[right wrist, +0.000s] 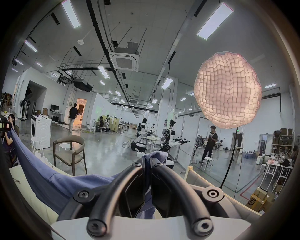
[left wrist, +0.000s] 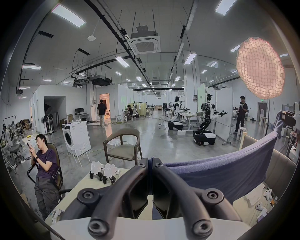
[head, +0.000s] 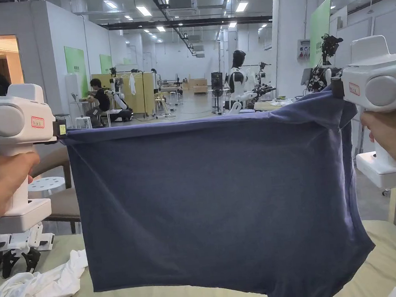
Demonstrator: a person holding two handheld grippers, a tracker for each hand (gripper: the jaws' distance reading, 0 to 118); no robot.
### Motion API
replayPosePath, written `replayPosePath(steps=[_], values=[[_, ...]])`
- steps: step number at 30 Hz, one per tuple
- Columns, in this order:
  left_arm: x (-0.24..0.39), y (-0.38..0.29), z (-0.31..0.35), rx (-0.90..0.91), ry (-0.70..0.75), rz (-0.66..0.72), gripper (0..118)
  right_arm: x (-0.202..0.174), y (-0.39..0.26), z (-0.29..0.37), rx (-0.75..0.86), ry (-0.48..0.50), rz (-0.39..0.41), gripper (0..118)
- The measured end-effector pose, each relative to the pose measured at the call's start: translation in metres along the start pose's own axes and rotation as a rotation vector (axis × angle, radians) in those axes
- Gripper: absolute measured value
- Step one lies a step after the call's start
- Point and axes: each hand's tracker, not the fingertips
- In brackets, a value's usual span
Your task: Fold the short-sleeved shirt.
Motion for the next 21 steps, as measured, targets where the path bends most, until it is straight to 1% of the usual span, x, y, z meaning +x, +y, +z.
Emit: replayPosePath(steps=[3, 6, 10, 12, 13, 17, 21], values=[[0.000, -0.024, 0.000, -0.024, -0.005, -0.015, 0, -0.003, -0.023, 0.008, -0.018, 0.010, 0.017, 4], [-0.002, -0.065, 0.008, -0.063, -0.030, -0.002, 0, -0.006, -0.062, 0.023, -0.069, 0.027, 0.033, 4], [-0.004, -0.129, 0.028, -0.107, -0.050, 0.011, 0, -0.012, -0.120, 0.059, -0.126, 0.040, 0.014, 4], [-0.008, -0.163, 0.039, -0.147, -0.068, 0.036, 0, -0.016, -0.150, 0.077, -0.176, 0.057, 0.017, 4], [-0.009, -0.178, 0.045, -0.166, -0.072, 0.048, 0, -0.014, -0.167, 0.078, -0.202, 0.068, 0.023, 4], [-0.013, -0.231, 0.079, -0.203, -0.077, 0.082, 0, -0.016, -0.214, 0.119, -0.253, 0.082, 0.019, 4], [-0.018, -0.266, 0.118, -0.220, -0.092, 0.130, 0, -0.011, -0.238, 0.160, -0.292, 0.090, 0.015, 4]])
